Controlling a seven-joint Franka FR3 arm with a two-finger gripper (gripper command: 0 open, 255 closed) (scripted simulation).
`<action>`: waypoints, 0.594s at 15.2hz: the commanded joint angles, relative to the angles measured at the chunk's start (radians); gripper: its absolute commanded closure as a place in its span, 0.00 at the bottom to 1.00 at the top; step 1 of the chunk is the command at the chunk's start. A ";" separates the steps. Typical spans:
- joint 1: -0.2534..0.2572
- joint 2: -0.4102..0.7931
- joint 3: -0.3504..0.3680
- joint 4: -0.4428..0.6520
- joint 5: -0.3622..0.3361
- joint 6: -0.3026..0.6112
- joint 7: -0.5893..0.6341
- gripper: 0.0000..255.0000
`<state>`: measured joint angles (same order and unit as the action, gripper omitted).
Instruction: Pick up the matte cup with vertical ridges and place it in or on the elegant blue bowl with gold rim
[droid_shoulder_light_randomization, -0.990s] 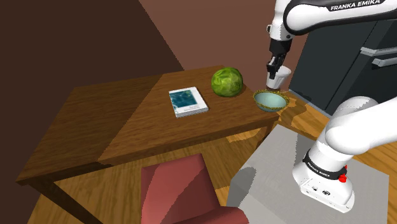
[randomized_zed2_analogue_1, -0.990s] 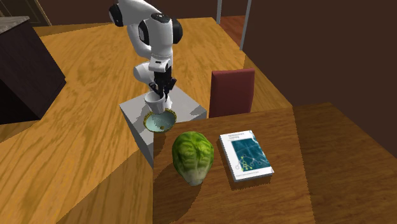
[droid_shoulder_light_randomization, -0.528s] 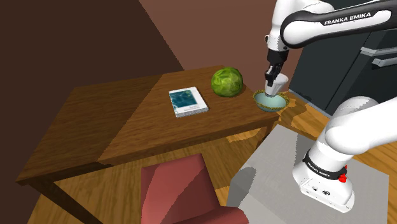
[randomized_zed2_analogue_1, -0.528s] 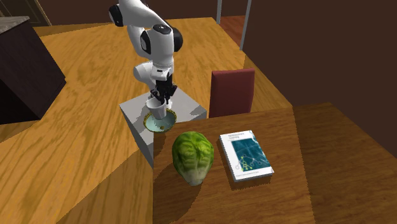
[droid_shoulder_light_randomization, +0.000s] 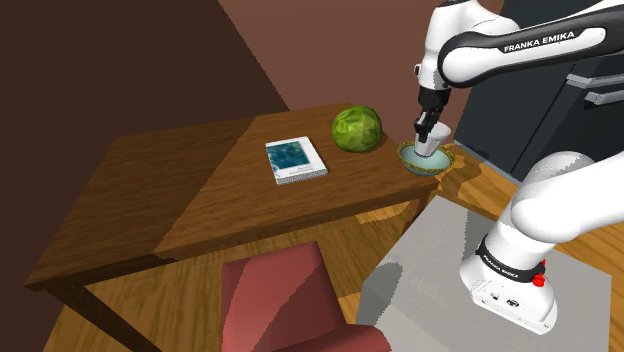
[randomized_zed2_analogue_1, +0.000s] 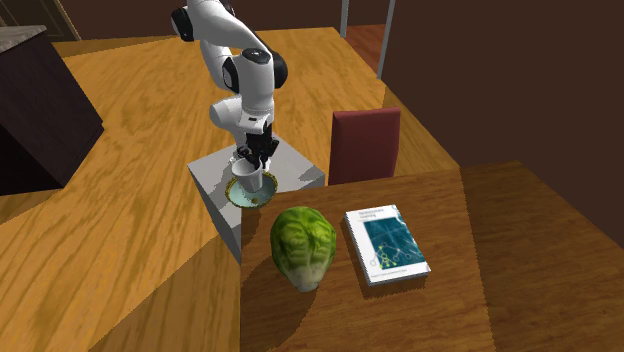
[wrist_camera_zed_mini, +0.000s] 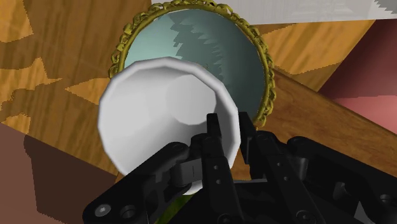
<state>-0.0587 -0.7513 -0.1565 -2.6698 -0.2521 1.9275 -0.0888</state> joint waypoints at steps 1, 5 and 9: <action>0.000 0.000 0.000 -0.001 0.000 0.001 0.000 1.00; 0.000 0.000 0.000 -0.001 0.000 0.001 0.000 0.00; 0.000 0.000 0.000 -0.001 0.000 0.001 0.000 0.00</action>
<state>-0.0588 -0.7511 -0.1567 -2.6703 -0.2523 1.9287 -0.0888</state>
